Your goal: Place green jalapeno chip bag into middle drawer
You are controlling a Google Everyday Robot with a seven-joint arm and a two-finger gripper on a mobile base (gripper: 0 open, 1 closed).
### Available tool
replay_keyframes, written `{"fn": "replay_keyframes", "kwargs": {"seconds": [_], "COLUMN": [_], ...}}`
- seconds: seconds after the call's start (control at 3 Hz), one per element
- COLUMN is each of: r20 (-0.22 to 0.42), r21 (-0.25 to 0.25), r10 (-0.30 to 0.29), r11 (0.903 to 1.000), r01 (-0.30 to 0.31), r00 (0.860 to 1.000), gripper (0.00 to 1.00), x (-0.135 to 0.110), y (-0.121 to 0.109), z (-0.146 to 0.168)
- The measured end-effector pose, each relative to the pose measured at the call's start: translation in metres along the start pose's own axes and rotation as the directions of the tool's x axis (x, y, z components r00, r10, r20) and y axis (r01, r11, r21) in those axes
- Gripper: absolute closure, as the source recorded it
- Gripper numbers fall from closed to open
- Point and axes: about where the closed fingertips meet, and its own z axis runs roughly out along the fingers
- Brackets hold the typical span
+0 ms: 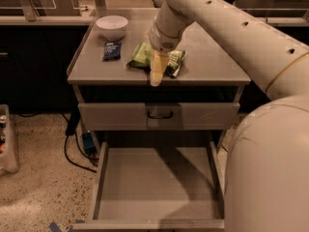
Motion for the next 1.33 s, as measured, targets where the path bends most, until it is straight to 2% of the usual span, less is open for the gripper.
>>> {"fn": "replay_keyframes", "kwargs": {"seconds": [0.33, 0.67, 1.0, 1.33], "r20": [-0.077, -0.148, -0.187, -0.186], "r21": [0.040, 0.072, 0.057, 0.056], "r10": [0.003, 0.033, 0.063, 0.062], "r11": [0.9992, 0.9971, 0.9970, 0.9971], "r01": [0.000, -0.023, -0.053, -0.052], "r00": [0.997, 0.988, 0.980, 0.981], "gripper": [0.00, 0.00, 0.00, 0.00], "x": [0.025, 0.058, 0.085, 0.084], "y": [-0.014, -0.025, -0.029, -0.029], "z": [0.006, 0.002, 0.004, 0.005]}}
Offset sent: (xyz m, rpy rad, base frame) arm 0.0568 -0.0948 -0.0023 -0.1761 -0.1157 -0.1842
